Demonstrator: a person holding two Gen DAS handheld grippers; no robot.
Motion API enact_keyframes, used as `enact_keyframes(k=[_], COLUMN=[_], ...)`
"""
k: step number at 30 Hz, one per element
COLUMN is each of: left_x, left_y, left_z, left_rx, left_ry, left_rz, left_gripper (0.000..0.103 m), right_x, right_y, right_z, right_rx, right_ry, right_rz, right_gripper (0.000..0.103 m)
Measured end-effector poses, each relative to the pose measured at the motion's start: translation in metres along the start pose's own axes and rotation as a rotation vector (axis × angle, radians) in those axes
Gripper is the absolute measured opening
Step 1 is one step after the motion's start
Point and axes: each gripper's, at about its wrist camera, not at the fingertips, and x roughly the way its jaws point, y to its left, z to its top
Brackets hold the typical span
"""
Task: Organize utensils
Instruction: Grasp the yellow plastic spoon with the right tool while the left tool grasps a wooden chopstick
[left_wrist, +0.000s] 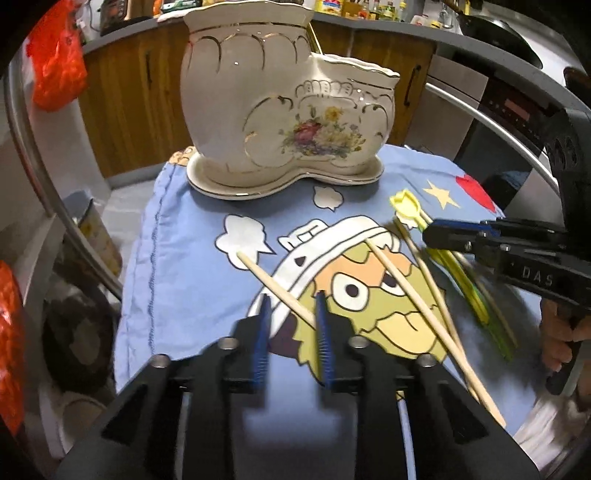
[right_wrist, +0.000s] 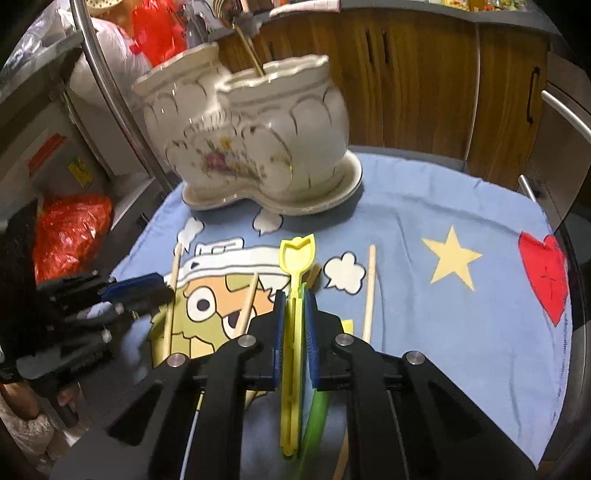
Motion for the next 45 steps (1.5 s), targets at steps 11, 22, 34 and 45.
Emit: enact_keyframes(k=[11,22,34,45], left_x=[0.005,-0.001,-0.008,-0.005], left_y=[-0.047,-0.022,-0.029,-0.064], left_z=[-0.007,0.002,-0.008,-0.017], left_rx=[0.066,0.039,-0.124,-0.078], left_ry=[0.022,0.056,0.107,0.118], left_rz=[0.204,0.11,0.058,0.237], left_gripper=[0.024,0.0,0.024,0.025], right_x=[-0.009,-0.025,-0.032,-0.041], right_y=[-0.007,-0.01,-0.013,-0.007], right_z=[0.005,0.004,0.003,0.0], right_rx=[0.019,0.029,0.031,0.009], right_ry=[-0.039,-0.077,-0.088,-0.114], right_rz=[0.024,0.073,0.078,0.09], right_gripper=[0.01,0.01,0.01,0.01])
